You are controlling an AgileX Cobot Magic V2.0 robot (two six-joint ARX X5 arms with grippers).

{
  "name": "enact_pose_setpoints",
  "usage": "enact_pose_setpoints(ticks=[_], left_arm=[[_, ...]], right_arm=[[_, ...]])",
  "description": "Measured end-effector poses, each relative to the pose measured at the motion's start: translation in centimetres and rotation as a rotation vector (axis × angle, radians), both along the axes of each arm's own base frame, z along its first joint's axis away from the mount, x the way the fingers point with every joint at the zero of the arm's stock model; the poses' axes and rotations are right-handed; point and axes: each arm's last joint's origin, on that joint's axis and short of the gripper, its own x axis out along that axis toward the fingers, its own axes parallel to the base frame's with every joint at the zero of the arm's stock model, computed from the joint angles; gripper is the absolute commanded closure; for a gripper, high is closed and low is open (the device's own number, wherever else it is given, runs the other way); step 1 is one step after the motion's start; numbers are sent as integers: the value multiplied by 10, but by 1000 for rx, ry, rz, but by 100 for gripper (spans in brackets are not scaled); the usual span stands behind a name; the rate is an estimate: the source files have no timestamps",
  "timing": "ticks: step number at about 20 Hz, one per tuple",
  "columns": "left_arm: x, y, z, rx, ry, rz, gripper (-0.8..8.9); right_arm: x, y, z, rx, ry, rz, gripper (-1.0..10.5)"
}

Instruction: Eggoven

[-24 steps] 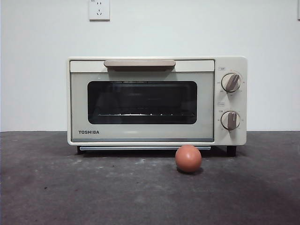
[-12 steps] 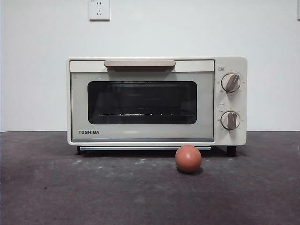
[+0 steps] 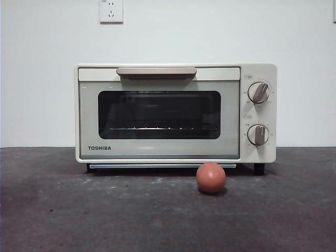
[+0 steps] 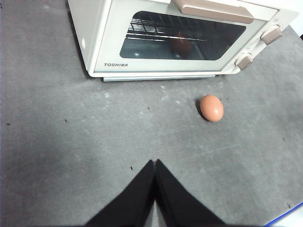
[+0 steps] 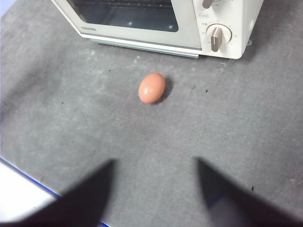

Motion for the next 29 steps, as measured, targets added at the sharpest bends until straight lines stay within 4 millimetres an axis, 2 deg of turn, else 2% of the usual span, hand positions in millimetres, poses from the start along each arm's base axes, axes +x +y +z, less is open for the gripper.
enact_pose_setpoints(ticks=[6, 10, 14, 18, 22, 27, 29], left_arm=[[0, 0, 0, 3, -2, -2, 806], [0, 0, 0, 3, -2, -2, 806], [0, 0, 0, 2, -8, -2, 806], [0, 0, 0, 2, -8, -2, 806], [0, 0, 0, 2, -8, -2, 806], [0, 0, 0, 2, -8, -2, 806], [0, 0, 0, 2, -8, -2, 806]], right_arm=[[11, 2, -2, 40, 65, 8, 588], [36, 13, -3, 91, 93, 56, 588], [67, 41, -10, 93, 134, 103, 588], [94, 85, -28, 18, 154, 92, 588], [118, 122, -55, -37, 169, 42, 588], [145, 145, -96, -115, 223, -36, 589], [155, 152, -105, -141, 251, -45, 589]])
